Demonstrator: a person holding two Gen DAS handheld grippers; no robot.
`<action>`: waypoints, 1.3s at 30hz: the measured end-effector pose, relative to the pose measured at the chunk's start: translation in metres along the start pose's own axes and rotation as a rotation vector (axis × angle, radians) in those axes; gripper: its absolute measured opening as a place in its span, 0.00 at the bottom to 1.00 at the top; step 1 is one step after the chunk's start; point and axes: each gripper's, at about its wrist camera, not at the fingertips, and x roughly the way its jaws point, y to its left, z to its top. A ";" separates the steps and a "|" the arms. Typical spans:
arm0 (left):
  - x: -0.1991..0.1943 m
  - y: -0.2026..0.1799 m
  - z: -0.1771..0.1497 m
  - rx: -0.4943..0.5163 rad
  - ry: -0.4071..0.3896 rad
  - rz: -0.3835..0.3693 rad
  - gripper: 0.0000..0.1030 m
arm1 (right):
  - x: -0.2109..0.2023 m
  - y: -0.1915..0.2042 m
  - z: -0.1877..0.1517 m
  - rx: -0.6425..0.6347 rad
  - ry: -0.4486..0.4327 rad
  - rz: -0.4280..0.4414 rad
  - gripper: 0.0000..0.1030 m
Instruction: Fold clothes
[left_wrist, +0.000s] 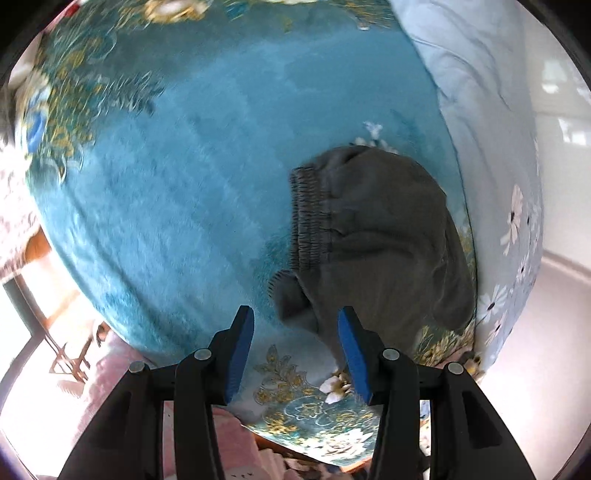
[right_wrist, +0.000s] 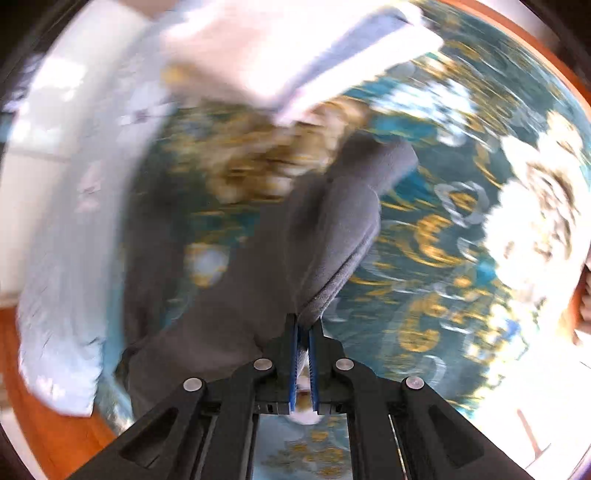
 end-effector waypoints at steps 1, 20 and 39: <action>0.002 0.003 0.003 -0.013 0.002 -0.001 0.47 | 0.001 -0.007 0.003 0.025 0.002 -0.017 0.05; 0.191 0.044 -0.022 -0.474 0.299 -0.184 0.57 | -0.051 0.056 0.046 -0.117 -0.093 -0.200 0.05; 0.018 -0.082 0.041 0.145 -0.231 -0.063 0.16 | -0.053 0.075 0.021 -0.147 -0.058 -0.159 0.05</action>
